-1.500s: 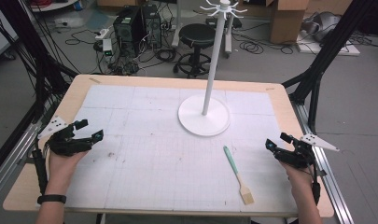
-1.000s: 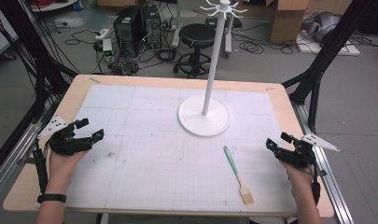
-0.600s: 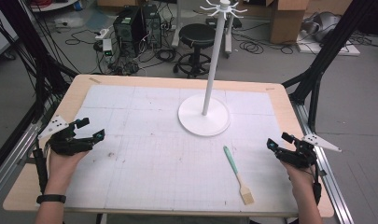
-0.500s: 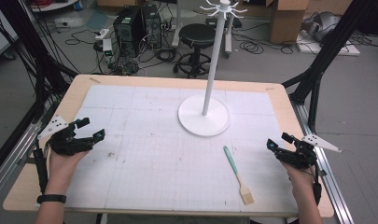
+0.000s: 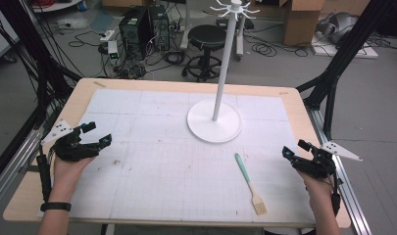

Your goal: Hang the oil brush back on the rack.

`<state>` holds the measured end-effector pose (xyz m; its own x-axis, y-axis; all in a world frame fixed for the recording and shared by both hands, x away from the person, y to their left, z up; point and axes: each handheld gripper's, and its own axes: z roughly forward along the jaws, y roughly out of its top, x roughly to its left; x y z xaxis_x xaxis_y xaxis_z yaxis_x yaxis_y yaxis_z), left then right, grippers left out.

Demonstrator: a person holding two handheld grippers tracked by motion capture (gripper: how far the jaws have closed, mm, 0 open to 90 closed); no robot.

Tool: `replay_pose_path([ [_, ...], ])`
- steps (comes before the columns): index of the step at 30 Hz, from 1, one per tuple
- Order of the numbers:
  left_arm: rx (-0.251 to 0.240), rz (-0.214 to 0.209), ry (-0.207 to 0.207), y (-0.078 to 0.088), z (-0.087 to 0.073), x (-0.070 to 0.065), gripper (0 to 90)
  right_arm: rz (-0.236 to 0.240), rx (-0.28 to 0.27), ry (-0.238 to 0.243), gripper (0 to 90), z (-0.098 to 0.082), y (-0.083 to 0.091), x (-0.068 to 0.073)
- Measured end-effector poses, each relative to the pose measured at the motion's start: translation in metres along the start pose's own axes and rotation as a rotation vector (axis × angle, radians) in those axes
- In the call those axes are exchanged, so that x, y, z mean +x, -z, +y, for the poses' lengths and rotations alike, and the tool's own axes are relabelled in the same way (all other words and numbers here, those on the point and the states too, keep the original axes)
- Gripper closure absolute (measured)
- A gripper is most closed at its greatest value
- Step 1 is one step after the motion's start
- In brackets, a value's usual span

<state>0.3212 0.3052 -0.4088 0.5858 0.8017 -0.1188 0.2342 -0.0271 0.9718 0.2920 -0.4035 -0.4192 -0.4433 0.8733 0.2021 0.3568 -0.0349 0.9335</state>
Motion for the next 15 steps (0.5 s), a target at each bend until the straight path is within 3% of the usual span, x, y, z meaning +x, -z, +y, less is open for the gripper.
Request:
replay_pose_path([
  [10, 0.008, -0.001, -0.003, 0.0006, 0.0003, -0.0005, 13.6, 0.01, 0.011, -0.015, 16.9, 0.0044, 0.0041, 0.0036],
  [15, 0.003, -0.005, 0.004, 0.0032, 0.0014, -0.0001, 13.5, 0.015, 0.034, 0.001, 16.9, 0.007, 0.0067, 0.0093],
])
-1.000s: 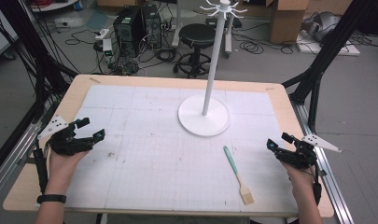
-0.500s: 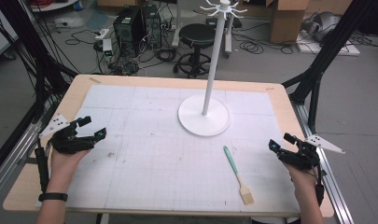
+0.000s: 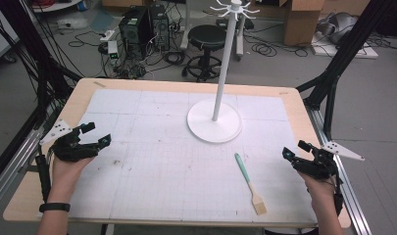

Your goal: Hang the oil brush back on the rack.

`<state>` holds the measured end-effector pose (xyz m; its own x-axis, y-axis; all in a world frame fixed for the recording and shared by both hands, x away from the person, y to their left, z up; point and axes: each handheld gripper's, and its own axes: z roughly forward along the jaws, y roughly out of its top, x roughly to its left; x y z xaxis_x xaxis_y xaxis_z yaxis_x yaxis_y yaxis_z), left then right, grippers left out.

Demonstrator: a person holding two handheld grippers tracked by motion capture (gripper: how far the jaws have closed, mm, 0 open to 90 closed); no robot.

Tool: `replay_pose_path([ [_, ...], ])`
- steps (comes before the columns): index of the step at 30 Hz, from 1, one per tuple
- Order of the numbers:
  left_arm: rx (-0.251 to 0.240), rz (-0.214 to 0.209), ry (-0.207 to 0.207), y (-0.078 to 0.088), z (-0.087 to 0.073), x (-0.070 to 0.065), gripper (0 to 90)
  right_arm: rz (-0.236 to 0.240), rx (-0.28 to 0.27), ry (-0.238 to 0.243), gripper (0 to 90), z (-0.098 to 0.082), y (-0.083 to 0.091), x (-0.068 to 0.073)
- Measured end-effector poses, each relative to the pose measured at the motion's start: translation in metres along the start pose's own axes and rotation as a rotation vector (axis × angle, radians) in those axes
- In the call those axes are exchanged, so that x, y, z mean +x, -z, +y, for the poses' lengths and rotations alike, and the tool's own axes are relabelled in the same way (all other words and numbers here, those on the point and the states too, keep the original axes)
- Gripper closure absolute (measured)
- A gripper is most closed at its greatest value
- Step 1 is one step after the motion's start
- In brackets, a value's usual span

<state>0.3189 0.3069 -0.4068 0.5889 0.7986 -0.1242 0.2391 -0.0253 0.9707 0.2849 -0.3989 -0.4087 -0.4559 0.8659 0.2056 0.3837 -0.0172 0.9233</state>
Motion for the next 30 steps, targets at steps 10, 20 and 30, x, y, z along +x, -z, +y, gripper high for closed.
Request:
replay_pose_path([
  [10, 0.008, -0.01, 0.003, 0.0, 0.0, -0.001, 13.5, 0.011, 0.096, 0.063, 16.7, 0.002, 0.002, 0.028],
  [20, 0.02, -0.012, -0.001, -0.001, 0.0, -0.001, 13.5, 0.05, 0.178, 0.082, 16.1, -0.007, -0.006, 0.057],
  [30, 0.029, -0.007, 0.0, -0.001, -0.001, -0.001, 13.5, 0.056, 0.274, 0.108, 16.5, -0.026, -0.017, 0.079],
])
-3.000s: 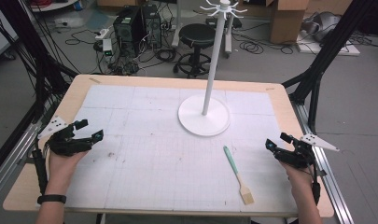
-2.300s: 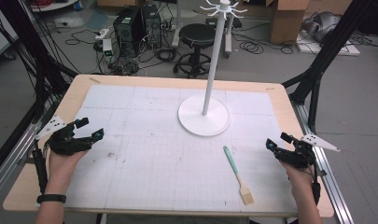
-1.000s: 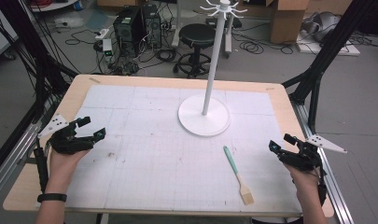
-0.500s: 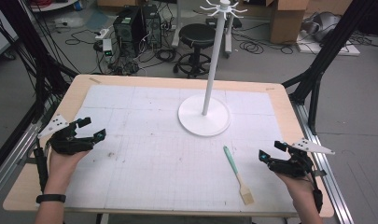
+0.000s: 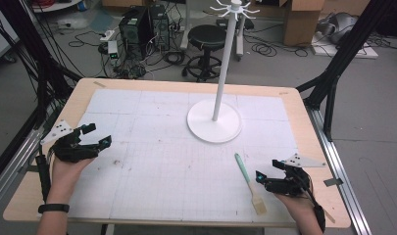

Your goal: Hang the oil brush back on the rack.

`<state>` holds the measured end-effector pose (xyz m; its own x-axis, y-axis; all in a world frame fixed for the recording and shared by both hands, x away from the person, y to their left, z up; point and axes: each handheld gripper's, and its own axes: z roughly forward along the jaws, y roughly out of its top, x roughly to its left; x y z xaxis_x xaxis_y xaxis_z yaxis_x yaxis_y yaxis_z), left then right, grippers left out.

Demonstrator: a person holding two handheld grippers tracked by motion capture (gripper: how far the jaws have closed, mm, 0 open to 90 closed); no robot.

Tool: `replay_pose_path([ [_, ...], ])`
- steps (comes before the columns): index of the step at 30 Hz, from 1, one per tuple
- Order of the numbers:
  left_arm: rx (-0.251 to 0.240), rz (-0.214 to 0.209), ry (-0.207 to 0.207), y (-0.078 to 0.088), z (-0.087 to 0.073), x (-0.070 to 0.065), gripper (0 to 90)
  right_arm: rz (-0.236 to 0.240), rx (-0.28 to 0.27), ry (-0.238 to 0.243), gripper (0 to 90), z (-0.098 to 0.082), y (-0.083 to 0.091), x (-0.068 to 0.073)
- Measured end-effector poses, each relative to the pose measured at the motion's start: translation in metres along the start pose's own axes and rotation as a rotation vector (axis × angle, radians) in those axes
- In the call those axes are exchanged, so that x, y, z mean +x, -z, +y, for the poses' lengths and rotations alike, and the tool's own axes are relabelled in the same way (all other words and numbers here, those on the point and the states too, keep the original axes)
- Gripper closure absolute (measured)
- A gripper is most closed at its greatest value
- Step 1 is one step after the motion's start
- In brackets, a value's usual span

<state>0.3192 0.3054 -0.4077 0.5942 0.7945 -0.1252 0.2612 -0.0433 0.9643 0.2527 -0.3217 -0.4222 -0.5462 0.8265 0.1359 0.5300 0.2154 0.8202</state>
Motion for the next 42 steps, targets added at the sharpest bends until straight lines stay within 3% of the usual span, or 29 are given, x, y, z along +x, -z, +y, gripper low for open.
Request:
replay_pose_path([
  [3, 0.008, 0.001, -0.002, -0.001, -0.001, 0.0, 13.5, 0.014, 0.021, -0.004, 16.5, -0.002, -0.004, 0.006],
  [7, 0.009, 0.001, -0.004, -0.001, -0.001, -0.001, 13.5, -0.004, 0.06, 0.015, 17.2, -0.005, -0.01, 0.016],
  [12, 0.014, 0.004, -0.001, -0.001, -0.001, 0.0, 13.5, -0.015, 0.095, 0.042, 26.3, -0.007, -0.017, 0.026],
  [19, 0.019, 0.006, 0.0, -0.002, -0.001, -0.001, 13.6, -0.038, 0.14, 0.036, 39.9, -0.012, -0.025, 0.033],
  [39, 0.031, 0.008, 0.0, -0.004, -0.002, -0.001, 13.8, -0.078, 0.176, 0.088, 73.5, -0.014, -0.028, 0.047],
  [42, 0.034, 0.008, -0.002, -0.004, -0.002, -0.001, 13.8, -0.086, 0.186, 0.083, 74.5, -0.013, -0.029, 0.049],
])
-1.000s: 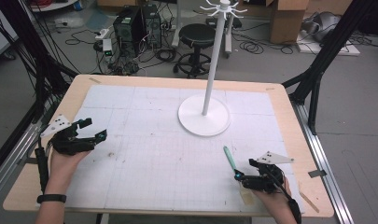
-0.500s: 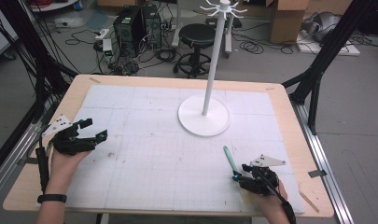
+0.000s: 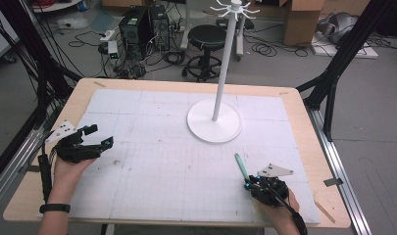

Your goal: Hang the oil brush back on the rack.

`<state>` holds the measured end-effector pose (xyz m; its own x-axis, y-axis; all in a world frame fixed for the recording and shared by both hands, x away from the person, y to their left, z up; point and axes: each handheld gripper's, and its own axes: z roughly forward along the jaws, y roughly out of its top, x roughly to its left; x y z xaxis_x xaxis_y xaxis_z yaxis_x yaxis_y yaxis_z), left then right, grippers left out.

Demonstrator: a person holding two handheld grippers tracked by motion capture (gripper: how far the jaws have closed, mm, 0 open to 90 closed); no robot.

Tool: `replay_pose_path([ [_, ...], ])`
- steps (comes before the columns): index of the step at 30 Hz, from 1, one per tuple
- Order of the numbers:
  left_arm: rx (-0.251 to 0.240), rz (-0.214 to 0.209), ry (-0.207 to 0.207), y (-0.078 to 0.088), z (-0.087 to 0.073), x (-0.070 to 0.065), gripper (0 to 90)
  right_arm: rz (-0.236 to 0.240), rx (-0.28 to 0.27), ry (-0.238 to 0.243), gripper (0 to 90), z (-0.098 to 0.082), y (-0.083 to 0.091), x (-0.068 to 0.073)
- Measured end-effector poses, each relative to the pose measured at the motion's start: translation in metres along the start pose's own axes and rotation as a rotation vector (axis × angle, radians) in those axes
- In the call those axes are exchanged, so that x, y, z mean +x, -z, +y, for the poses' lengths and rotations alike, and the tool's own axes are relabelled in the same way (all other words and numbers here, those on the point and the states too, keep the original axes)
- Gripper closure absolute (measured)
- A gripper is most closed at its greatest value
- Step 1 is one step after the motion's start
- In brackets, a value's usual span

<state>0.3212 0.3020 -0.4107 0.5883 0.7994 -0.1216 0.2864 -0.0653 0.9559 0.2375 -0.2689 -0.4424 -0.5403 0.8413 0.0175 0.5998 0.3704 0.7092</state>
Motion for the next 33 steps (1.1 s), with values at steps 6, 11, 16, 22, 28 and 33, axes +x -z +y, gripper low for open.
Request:
replay_pose_path([
  [6, 0.004, 0.002, -0.003, -0.001, 0.0, 0.0, 13.8, 0.002, -0.005, -0.023, 77.3, -0.001, 0.0, -0.001],
  [11, 0.004, 0.001, -0.005, -0.001, 0.0, -0.001, 13.9, 0.016, -0.01, -0.046, 79.2, -0.001, 0.0, -0.004],
  [16, 0.003, 0.002, -0.004, -0.001, 0.0, -0.001, 13.9, 0.032, -0.011, -0.062, 81.6, -0.002, 0.0, -0.008],
  [22, 0.009, 0.002, -0.006, -0.001, 0.0, -0.001, 14.0, 0.036, -0.018, -0.055, 81.9, -0.001, 0.0, -0.009],
  [28, 0.009, 0.003, -0.006, -0.001, 0.0, 0.0, 14.0, 0.034, -0.05, -0.071, 81.9, -0.003, 0.002, -0.02],
  [33, 0.009, 0.003, -0.005, -0.002, -0.001, -0.001, 14.1, 0.044, -0.108, -0.086, 81.9, 0.002, 0.009, -0.028],
])
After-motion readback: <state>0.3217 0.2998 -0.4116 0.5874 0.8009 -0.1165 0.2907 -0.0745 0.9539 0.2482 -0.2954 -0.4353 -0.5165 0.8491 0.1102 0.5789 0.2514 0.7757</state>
